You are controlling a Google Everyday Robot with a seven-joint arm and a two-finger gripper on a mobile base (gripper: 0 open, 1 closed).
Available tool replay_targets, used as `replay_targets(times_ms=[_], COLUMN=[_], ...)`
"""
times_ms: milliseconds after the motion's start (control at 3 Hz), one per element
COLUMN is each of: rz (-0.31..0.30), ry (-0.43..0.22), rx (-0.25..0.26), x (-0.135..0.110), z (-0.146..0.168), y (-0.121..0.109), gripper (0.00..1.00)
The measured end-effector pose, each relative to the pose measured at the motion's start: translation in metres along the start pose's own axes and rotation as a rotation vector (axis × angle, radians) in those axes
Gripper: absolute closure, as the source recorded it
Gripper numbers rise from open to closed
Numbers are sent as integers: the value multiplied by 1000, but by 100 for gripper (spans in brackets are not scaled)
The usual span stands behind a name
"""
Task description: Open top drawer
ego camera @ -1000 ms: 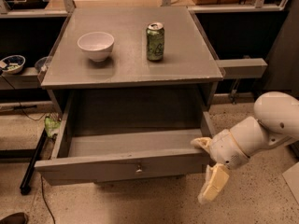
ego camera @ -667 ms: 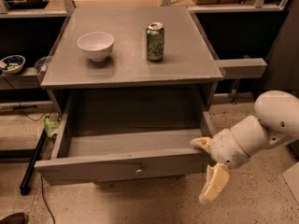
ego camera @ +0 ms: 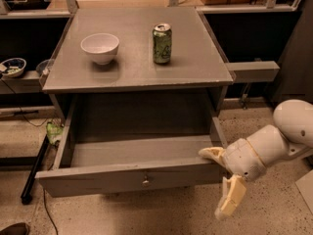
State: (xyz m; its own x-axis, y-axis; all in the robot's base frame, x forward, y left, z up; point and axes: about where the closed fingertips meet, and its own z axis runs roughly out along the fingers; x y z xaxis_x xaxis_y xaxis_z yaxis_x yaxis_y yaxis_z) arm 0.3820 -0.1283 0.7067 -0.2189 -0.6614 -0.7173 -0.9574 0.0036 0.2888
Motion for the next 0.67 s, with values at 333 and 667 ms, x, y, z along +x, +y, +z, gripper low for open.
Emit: replay_targets(times_ms=[333, 667], rz=[4, 45], ry=[-42, -125], rx=[-28, -44], x=[7, 35], z=[-4, -22], y=[14, 61], gripper=[0, 0])
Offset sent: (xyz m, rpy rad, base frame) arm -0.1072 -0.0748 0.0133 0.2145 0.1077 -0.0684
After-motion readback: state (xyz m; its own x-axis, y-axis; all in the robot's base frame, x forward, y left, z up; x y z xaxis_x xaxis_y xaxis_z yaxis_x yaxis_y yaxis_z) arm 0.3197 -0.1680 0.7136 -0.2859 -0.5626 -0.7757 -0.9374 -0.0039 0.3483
